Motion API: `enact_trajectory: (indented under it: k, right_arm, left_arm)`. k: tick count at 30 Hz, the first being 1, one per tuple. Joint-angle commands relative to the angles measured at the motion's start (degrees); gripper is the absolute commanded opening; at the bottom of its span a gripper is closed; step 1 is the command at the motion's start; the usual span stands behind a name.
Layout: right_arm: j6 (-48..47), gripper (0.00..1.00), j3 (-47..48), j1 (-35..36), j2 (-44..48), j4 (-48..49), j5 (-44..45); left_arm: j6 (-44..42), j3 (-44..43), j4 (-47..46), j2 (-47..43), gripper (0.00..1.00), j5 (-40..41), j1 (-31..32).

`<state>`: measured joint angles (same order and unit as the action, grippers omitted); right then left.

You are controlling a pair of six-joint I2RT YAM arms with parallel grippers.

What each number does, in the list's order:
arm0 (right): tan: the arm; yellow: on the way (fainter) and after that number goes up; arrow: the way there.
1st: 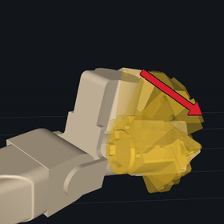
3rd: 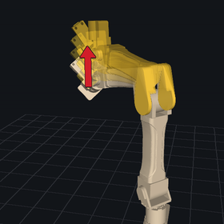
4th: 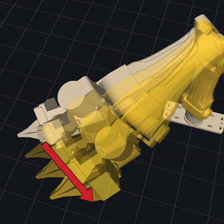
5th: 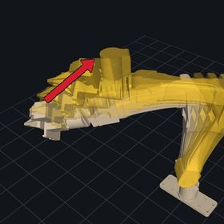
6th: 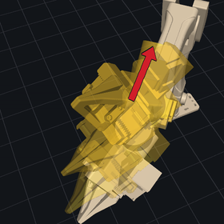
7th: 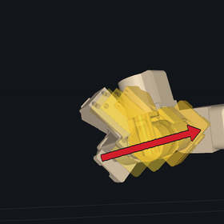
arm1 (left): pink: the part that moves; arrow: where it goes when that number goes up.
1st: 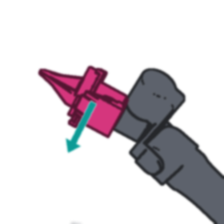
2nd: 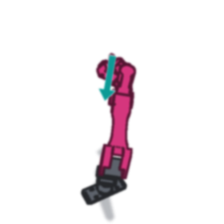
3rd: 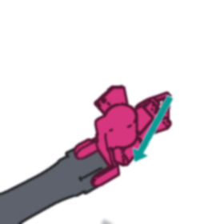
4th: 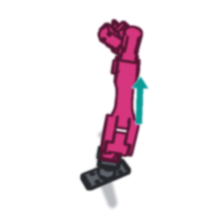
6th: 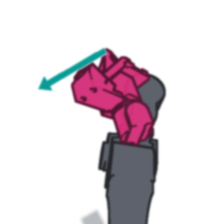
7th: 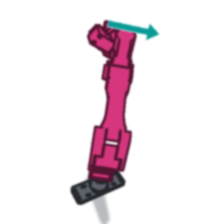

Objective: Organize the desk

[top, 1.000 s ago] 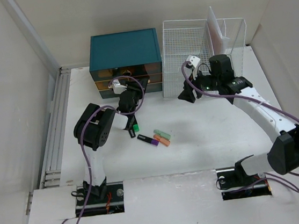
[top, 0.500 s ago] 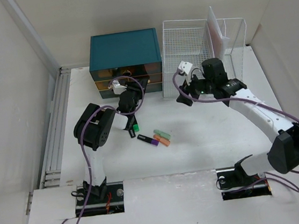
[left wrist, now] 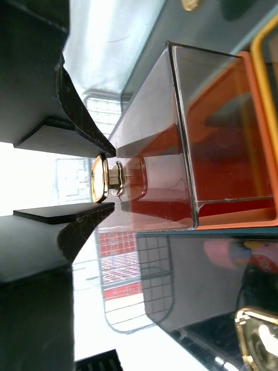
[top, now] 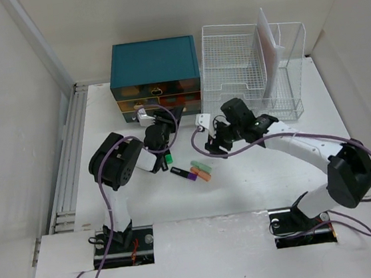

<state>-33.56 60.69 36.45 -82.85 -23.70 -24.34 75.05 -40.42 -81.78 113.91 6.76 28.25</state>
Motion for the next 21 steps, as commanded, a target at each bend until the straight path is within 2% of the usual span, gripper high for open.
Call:
enact_trajectory:
  k: [1, 9, 21]
  right_arm:
    - [3.76, 0.73, -2.14, 3.45, -2.14, 2.61, -0.1]
    - [14.03, 0.73, -2.69, 9.08, -7.14, 10.25, 5.35]
    - [19.4, 0.73, 0.84, 10.75, -14.7, 13.6, 11.94]
  left_arm:
    - [-1.66, 4.38, -20.09, -0.87, 0.0, 0.88, -0.92]
    - [-2.71, 10.54, -23.16, -3.6, 0.0, 0.35, -0.39]
    - [-2.1, 13.79, -28.96, -0.7, 0.0, -0.7, 0.14]
